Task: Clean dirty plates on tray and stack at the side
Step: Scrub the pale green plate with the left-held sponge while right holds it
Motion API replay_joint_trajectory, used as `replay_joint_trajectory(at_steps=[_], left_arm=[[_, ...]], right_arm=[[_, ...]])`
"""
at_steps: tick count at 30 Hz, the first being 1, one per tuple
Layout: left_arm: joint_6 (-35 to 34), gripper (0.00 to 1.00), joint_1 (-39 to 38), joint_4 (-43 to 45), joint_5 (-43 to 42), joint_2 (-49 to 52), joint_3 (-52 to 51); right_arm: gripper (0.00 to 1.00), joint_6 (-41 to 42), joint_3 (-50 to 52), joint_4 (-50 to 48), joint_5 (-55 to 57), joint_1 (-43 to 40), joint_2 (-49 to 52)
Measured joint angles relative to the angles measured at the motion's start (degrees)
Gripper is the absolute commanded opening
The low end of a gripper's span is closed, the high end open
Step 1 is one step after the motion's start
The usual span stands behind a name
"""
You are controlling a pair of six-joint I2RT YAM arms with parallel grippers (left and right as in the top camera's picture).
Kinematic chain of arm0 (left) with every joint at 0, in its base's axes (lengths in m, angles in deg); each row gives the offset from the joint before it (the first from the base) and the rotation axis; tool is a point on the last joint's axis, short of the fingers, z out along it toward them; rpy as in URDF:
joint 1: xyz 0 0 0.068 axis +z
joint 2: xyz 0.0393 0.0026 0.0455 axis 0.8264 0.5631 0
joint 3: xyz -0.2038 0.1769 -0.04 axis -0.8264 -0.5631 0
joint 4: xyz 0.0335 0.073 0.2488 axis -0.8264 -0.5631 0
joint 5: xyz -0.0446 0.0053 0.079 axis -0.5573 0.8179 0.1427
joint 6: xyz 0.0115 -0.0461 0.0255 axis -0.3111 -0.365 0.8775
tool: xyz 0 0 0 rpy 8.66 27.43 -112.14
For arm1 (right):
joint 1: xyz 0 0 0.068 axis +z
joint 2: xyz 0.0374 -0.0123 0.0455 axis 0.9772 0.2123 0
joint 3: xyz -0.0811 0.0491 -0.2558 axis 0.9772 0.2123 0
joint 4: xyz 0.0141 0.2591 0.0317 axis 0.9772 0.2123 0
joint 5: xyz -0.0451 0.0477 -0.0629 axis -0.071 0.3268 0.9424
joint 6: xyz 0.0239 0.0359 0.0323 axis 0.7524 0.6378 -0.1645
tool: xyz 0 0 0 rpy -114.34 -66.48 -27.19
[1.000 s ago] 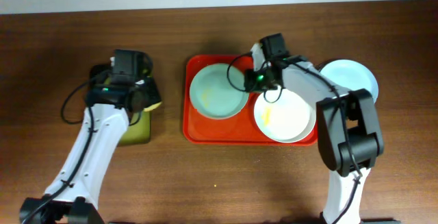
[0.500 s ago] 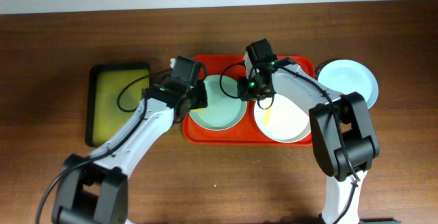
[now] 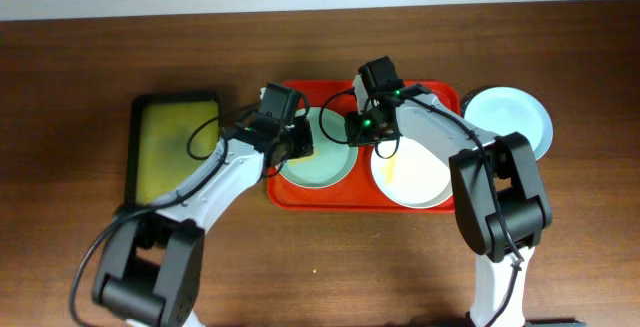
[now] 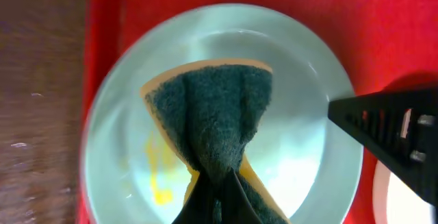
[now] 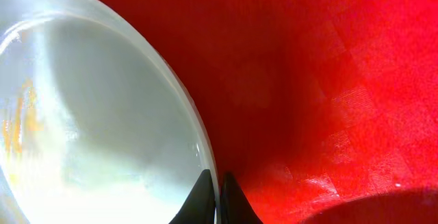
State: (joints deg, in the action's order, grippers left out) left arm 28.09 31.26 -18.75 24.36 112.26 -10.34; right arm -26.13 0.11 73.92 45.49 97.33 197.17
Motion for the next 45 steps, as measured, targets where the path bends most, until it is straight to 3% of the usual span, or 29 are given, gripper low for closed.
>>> replay_joint_trajectory(at_steps=[7,13,17,19,25,29,35,41,43,45], left_arm=[[-0.2,0.00,0.0,5.9,-4.5,7.7,0.0],[-0.1,0.00,0.0,-3.1,17.7,7.2,1.4],[0.3,0.00,-0.4,-4.0,21.5,6.1,1.3],[1.4,0.00,-0.1,-3.3,20.3,4.4,0.8],[1.6,0.00,0.7,3.7,-2.9,2.0,0.6],[1.3,0.00,0.4,8.1,-6.3,4.1,0.6],[2.1,0.00,-0.1,9.5,-4.1,9.6,0.8],[3.4,0.00,-0.9,0.3,15.8,7.3,1.5],[3.5,0.00,-0.7,-0.5,15.5,6.4,1.3],[3.6,0.00,-0.3,0.0,8.3,5.7,1.2]], right_arm=[[0.04,0.0,0.0,0.2,0.0,0.0,0.0],[0.04,0.0,0.0,0.2,-0.8,0.0,0.0],[0.04,0.0,0.0,0.2,-1.1,0.4,0.0],[0.04,0.0,0.0,0.3,-1.1,0.4,0.0],[0.04,0.0,0.0,0.4,-1.1,0.4,0.0],[0.04,0.2,0.0,0.4,-1.1,0.4,0.0],[0.04,1.1,0.0,0.4,-1.1,0.4,0.0],[0.04,1.3,0.0,0.4,-1.2,0.4,0.0],[0.04,1.3,0.0,0.4,-1.1,0.4,0.0],[0.04,1.5,0.0,0.4,-1.1,0.4,0.0]])
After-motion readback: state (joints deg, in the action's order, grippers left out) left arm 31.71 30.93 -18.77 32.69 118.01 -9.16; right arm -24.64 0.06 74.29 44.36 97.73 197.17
